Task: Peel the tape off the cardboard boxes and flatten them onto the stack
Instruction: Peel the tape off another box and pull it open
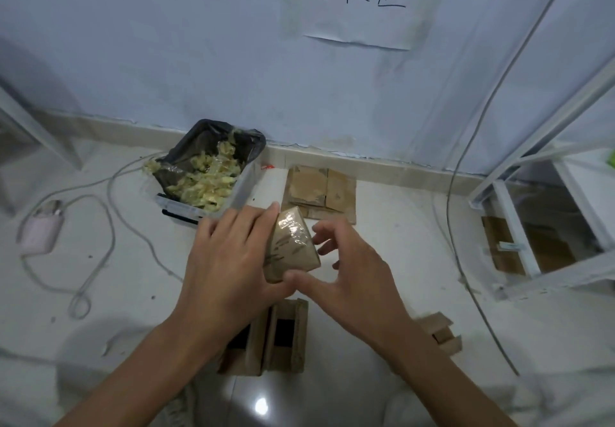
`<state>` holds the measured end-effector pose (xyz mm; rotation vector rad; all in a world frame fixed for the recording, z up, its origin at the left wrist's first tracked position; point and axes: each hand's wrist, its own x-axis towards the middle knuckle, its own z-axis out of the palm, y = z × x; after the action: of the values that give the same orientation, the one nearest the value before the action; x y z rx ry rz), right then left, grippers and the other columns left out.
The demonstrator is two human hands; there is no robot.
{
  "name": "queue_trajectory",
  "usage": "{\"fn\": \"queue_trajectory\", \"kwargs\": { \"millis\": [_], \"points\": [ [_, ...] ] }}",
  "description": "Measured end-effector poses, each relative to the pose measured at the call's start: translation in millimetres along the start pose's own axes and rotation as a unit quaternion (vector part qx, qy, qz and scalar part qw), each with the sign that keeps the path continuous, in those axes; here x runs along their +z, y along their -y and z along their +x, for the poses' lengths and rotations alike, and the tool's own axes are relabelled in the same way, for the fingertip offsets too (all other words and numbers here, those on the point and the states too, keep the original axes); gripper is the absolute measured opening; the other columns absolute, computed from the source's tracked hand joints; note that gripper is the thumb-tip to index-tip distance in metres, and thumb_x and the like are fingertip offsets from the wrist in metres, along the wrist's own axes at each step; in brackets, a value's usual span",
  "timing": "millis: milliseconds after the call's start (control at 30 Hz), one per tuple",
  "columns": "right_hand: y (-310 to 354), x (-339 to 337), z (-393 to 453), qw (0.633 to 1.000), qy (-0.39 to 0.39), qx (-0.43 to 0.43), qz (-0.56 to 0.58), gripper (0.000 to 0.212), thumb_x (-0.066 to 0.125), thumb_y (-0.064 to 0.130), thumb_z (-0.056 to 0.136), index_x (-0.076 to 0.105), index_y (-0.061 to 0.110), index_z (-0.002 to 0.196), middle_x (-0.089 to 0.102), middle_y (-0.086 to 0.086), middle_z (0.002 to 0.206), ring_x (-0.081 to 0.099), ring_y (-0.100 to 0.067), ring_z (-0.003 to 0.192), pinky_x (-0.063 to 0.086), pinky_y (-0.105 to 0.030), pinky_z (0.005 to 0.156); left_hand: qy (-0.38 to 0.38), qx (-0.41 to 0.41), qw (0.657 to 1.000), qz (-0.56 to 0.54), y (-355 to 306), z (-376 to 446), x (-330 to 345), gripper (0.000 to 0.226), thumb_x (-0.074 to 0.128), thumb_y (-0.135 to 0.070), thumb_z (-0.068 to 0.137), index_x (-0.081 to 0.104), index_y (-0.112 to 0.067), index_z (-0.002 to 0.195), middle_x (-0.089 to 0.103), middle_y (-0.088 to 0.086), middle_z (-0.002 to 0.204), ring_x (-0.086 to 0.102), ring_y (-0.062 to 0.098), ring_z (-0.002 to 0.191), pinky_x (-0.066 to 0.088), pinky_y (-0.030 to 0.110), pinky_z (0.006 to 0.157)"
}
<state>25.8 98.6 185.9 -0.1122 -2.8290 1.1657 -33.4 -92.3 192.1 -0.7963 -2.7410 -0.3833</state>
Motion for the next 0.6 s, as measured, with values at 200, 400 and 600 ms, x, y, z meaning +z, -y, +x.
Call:
{"fn": "queue_trajectory", "kwargs": {
  "millis": [200,400,600],
  "points": [
    [-3.4,6.2,2.3,0.999,-0.007,-0.008,-0.039,0.056,0.051,0.083,0.08,0.052,0.045,0.121,0.065,0.028,0.114,0.064,0.007,0.093,0.06,-0.025,0.081,0.001,0.024,1.0,0.019,-0.1,-2.6,2.5,0.093,0.057,-0.074,0.076,0.055,-0.011,0.144,0.064,0.003,0.121,0.06,0.025,0.109,0.044,0.043,0.087],
    [-5.3,3.7,5.4,0.997,-0.022,-0.022,-0.065,0.045,0.043,0.079,0.09,0.056,0.045,0.117,0.067,0.031,0.106,0.066,0.008,0.086,0.06,-0.029,0.077,0.02,0.018,0.999,0.02,0.6,-1.8,4.8,0.101,0.072,-0.076,0.069,0.055,-0.011,0.144,0.064,0.002,0.121,0.06,0.024,0.109,0.044,0.044,0.088],
    [-6.7,1.1,3.2,0.994,-0.012,-0.062,-0.093,0.066,0.048,0.07,0.096,0.02,0.056,0.155,0.067,0.025,0.105,0.068,0.001,0.077,0.058,-0.023,0.069,0.023,0.066,0.997,0.026,2.9,-0.6,2.8,0.101,0.076,-0.072,0.067,0.054,-0.011,0.144,0.064,0.002,0.127,0.061,0.024,0.113,0.043,0.044,0.091]
  ]
}}
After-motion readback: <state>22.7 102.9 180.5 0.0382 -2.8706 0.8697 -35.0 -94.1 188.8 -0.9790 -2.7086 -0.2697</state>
